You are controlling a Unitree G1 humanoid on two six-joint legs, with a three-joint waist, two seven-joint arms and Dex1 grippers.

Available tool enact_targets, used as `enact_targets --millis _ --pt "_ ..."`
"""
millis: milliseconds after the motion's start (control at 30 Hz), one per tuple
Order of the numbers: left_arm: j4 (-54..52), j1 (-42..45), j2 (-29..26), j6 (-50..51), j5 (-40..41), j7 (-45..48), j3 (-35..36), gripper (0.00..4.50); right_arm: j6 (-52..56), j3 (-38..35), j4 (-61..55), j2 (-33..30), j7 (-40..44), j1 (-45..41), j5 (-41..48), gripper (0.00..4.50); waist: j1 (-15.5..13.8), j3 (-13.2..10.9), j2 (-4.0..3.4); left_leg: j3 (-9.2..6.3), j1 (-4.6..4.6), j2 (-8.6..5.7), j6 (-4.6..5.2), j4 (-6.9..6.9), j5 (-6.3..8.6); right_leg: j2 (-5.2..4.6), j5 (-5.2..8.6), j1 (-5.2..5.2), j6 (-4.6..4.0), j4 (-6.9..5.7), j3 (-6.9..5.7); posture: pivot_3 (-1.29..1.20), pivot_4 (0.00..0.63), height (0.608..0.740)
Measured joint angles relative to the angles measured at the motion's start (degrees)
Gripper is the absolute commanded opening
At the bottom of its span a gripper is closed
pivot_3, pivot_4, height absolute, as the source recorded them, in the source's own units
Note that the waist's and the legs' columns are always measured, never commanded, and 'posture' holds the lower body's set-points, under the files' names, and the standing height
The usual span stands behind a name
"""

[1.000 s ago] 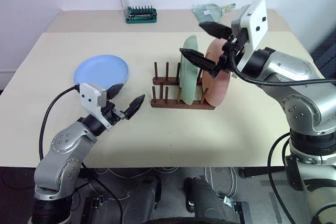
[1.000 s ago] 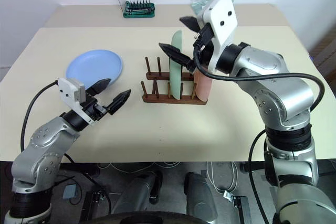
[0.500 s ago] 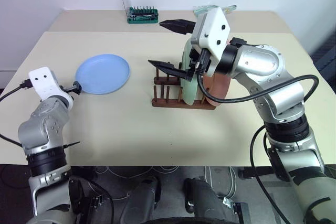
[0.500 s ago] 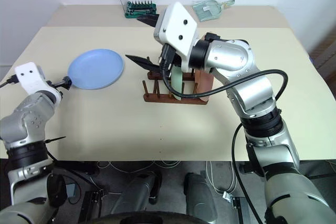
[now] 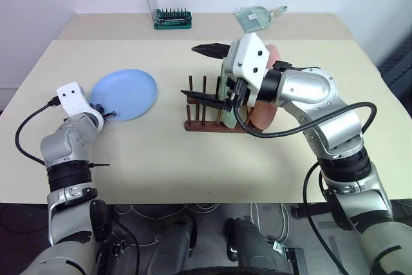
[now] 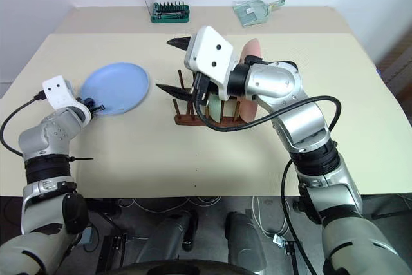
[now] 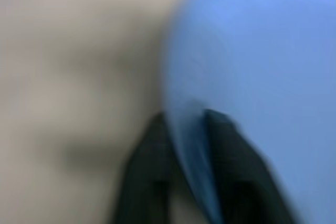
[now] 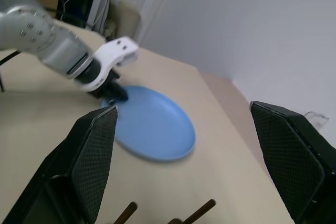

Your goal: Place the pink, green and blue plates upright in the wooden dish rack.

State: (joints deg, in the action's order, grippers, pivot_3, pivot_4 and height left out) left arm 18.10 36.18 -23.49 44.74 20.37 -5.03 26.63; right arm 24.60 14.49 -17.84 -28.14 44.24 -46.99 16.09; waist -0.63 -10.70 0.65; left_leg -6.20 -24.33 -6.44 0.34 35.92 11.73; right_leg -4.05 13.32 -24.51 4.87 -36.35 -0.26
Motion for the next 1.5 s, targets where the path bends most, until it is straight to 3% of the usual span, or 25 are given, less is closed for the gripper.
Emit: enact_targets --millis 200,367,567,667,833,967,1133,1300,1400,1500 --pt "-7.4 -1.2 1.7 -5.7 0.5 0.8 0.6 0.02 0.0 0.9 -0.3 -0.1 0.9 0.2 -1.8 4.14 0.0 0.0 0.03 0.00 -0.02 0.00 -0.01 0.02 0.00 -0.01 -0.01 0.00 -0.01 0.00 0.00 0.00 0.150 0.735" --pt "-25.4 -0.5 3.4 -10.3 2.3 1.2 -0.6 0.02 -1.3 1.4 -0.3 0.7 0.6 -0.1 -4.7 4.14 -0.1 0.0 0.07 0.01 -0.08 -0.01 -0.09 0.03 0.03 -0.02 -0.01 -0.03 -0.01 0.02 0.00 0.00 0.150 0.735" --pt "-42.8 2.7 6.7 -9.8 0.8 -0.5 -11.0 0.02 -8.5 4.0 2.8 3.0 -0.5 -2.8 -11.4 4.14 0.0 0.0 0.07 0.04 -0.06 -0.01 -0.13 0.10 -0.03 0.01 -0.03 0.00 0.01 0.00 0.01 0.00 0.150 0.735" --pt "-46.6 2.9 7.1 -8.7 -1.1 -0.9 -16.8 0.02 -13.4 5.2 5.4 3.4 -2.5 -4.2 -16.4 4.14 0.3 0.0 0.07 0.06 -0.03 0.05 -0.16 0.08 -0.10 0.15 -0.04 -0.01 -0.02 -0.02 0.07 0.00 0.150 0.735" --pt "-50.1 3.5 9.4 -5.6 -1.8 -1.7 -19.4 0.02 -19.2 6.3 9.5 3.7 -5.0 -5.0 -23.3 4.14 0.4 0.0 0.07 0.06 -0.03 0.28 -0.28 0.06 -0.17 0.38 -0.13 -0.05 -0.17 -0.01 0.09 0.00 0.150 0.735" --pt "-53.4 5.1 11.1 -4.0 -0.9 -1.7 -19.7 0.00 -23.6 7.8 12.8 3.8 -6.5 -5.1 -28.6 2.75 0.4 0.0 0.07 0.07 -0.03 0.29 -0.42 0.07 -0.26 0.40 -0.15 -0.05 -0.20 -0.01 0.09 0.00 0.150 0.735" --pt "-53.7 5.1 12.4 -2.4 -0.4 -2.6 -17.1 0.00 -26.0 7.6 13.5 4.7 -7.2 -5.1 -30.4 0.12 0.4 0.0 0.07 0.07 -0.02 0.31 -0.46 0.08 -0.29 0.43 -0.17 -0.04 -0.22 -0.01 0.09 0.00 0.150 0.735" --pt "-53.7 5.1 12.6 -2.0 0.3 -2.8 -15.4 0.00 -27.2 7.3 13.6 5.6 -7.7 -5.4 -31.1 0.05 0.2 0.0 0.07 0.07 -0.02 0.31 -0.50 0.09 -0.31 0.44 -0.17 -0.03 -0.23 -0.01 0.09 0.00 0.150 0.735" --pt "-53.7 5.1 13.2 -1.8 1.1 -2.8 -14.2 1.05 -27.7 7.2 13.7 5.8 -7.8 -5.4 -31.2 0.00 0.2 0.0 0.07 0.07 -0.02 0.31 -0.50 0.08 -0.32 0.44 -0.17 -0.02 -0.23 -0.01 0.08 0.00 0.150 0.735" --pt "-53.6 6.2 15.1 -2.5 3.4 -3.1 -12.2 2.56 -27.8 7.2 14.7 5.8 -7.8 -5.4 -31.7 0.00 0.1 0.0 0.08 0.07 -0.02 0.31 -0.50 0.10 -0.32 0.44 -0.17 -0.02 -0.23 -0.01 0.08 0.00 0.150 0.735"
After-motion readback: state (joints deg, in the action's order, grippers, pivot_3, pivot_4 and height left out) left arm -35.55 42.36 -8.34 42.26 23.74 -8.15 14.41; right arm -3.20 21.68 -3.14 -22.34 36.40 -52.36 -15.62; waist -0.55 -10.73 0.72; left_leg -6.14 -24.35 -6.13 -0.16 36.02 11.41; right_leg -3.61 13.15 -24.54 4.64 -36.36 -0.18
